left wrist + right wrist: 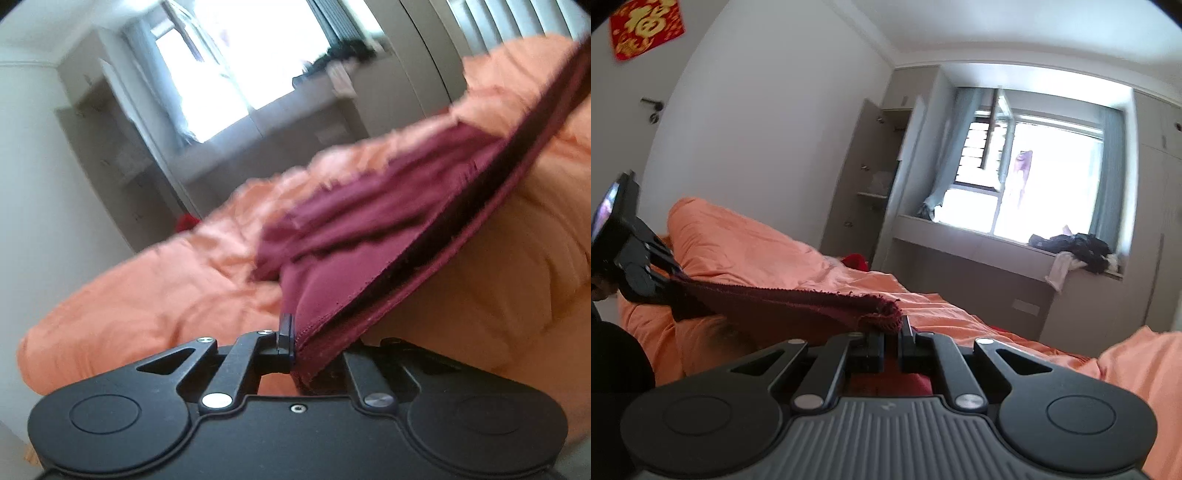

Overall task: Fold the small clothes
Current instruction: 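Lift the shirt hem with both grippers and fold it toward the collar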

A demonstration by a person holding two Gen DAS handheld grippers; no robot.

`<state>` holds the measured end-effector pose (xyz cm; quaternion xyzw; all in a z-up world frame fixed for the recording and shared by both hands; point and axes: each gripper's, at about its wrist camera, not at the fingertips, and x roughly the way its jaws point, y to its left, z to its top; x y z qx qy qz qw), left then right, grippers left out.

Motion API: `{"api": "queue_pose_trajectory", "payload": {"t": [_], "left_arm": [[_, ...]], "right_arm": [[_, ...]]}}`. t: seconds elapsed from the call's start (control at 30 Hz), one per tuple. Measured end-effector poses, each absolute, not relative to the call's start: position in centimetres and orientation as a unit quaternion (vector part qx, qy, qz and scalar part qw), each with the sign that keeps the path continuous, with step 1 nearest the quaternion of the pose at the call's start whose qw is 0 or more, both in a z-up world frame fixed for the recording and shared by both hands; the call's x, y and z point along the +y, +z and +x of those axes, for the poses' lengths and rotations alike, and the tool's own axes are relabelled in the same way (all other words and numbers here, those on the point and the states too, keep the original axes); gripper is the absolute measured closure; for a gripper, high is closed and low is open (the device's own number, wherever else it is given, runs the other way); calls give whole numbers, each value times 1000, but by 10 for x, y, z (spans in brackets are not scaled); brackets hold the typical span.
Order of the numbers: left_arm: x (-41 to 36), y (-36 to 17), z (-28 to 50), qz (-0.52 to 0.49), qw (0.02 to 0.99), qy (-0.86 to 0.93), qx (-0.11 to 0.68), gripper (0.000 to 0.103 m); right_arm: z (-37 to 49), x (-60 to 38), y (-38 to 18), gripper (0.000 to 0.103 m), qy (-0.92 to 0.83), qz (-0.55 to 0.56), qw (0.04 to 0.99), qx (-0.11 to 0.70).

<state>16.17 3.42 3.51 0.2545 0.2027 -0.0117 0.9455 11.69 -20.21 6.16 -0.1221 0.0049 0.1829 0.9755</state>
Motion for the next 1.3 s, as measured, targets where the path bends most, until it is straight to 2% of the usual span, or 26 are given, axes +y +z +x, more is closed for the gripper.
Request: {"api": "queue_pose_trajectory", "payload": {"t": [0.23,0.57,0.7,0.83,1.1,1.3], "left_arm": [[23,72,105,249,961,-21,120,99],[7,129,3,222,970,-49,87,99],[-2,145,-8,219,969,-62,97,99],[-6,154,21,211,970,-61,106,99],[-1,170,138,190,968,-41,156,99],[6,167,233,198,953,-46,225,98]], "right_arm": [[64,-219,50,98,140,-105,984,-32],[-34,-235,84,98,117,-120,982,-89],[-43,-238,92,98,110,-111,983,-93],[-12,-242,100,98,104,-100,985,-91],[101,-236,120,98,88,-125,986,-69],[193,-225,112,97,85,-131,987,-27]]}}
